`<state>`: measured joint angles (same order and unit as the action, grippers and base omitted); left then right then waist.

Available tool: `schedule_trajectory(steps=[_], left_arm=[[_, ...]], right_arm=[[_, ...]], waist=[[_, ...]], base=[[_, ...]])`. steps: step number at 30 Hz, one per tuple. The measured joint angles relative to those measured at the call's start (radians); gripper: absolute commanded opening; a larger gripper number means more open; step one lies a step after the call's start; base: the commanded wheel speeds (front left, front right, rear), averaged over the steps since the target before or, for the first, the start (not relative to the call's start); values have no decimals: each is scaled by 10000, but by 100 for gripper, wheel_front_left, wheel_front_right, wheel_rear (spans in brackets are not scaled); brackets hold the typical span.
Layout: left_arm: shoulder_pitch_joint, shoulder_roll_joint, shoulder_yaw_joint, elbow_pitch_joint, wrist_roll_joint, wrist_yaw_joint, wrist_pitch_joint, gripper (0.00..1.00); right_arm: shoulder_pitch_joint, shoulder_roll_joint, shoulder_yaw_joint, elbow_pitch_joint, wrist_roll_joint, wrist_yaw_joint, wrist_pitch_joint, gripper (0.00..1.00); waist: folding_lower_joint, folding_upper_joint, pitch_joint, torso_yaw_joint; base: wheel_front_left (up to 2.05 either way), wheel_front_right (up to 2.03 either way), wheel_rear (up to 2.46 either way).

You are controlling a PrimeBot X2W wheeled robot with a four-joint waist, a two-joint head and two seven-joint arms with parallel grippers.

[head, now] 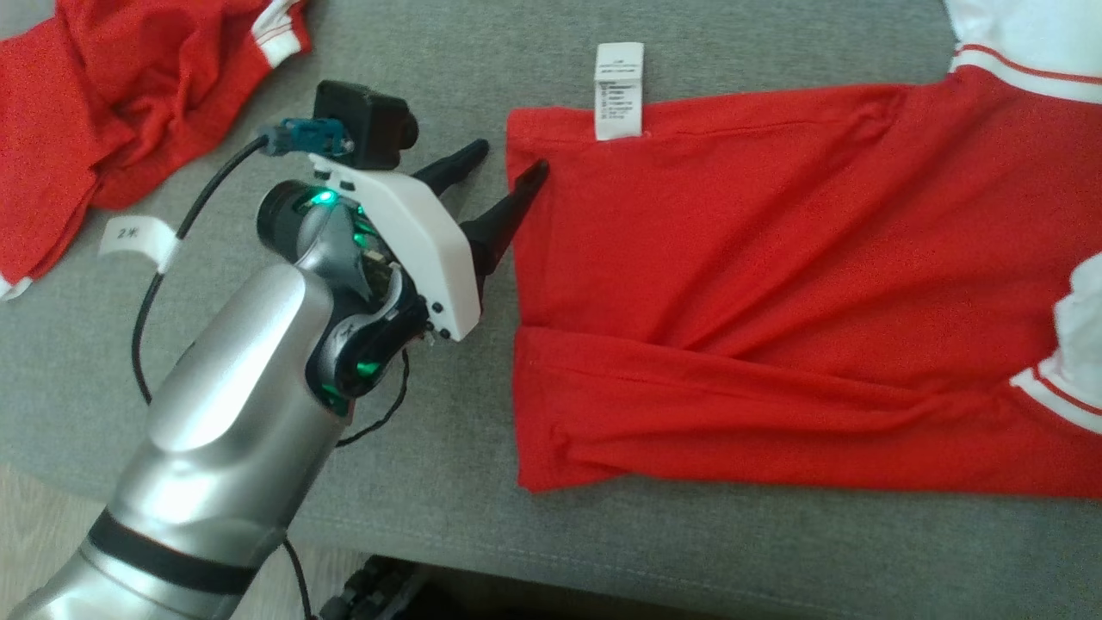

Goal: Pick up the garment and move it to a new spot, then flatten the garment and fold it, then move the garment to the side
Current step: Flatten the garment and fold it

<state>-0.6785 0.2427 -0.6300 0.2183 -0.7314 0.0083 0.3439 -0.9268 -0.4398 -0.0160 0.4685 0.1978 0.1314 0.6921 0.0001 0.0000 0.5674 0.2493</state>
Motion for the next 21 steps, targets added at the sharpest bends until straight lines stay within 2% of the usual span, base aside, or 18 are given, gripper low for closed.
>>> schedule_trajectory(steps=[4, 10, 11, 12, 15, 16, 17, 18, 19, 21], left_arm=[[-120, -128, -65, 121, -2, -98, -36, 100], [-306, -128, -92, 163, -8, -272, 52, 100], [-321, -130, -96, 169, -19, -274, 65, 100], [-328, -132, -96, 178, -36, -274, 65, 100], [-360, -125, -113, 228, -35, -272, 123, 100], [-405, -117, -121, 255, -35, -272, 165, 100], [-453, -117, -121, 284, -40, -276, 207, 100], [-485, -115, -134, 295, -73, -326, 301, 53], [-503, -105, -132, 297, -113, -357, 343, 0], [-504, -109, -140, 341, -165, -357, 362, 0]], right_arm=[[-134, 92, 75, 685, 38, 0, -174, 100], [-724, 96, 403, 1195, 127, 0, -265, 100], [-728, 96, 453, 1250, 165, 0, -313, 82], [-728, 96, 500, 1283, 221, 0, -326, 73], [-750, 117, 667, 1396, 372, 0, -403, 62], [-779, 121, 742, 1429, 420, 0, -410, 43], [-816, 130, 798, 1446, 477, 0, -418, 12], [-861, 150, 857, 1482, 608, 0, -428, 0], [-871, 151, 999, 1488, 773, 0, -495, 0], [-863, 188, 1147, 1494, 1009, 0, -769, 0]], waist=[[-1, 0, 95, 166], [-1, 0, 183, 55], [-1, 0, 179, 26], [-1, 0, 170, 0], [-1, 0, 140, -78], [-2, 0, 136, -105], [-1, 0, 135, -133], [-1, 0, 132, -160], [-1, 0, 122, -183], [-1, 0, 84, -221]], base=[[0, 0, 0], [0, 0, 0], [0, 0, 0], [0, 0, 0], [0, 0, 0], [0, 0, 0], [0, 0, 0], [0, 0, 0], [0, 0, 0], [0, 0, 0]])
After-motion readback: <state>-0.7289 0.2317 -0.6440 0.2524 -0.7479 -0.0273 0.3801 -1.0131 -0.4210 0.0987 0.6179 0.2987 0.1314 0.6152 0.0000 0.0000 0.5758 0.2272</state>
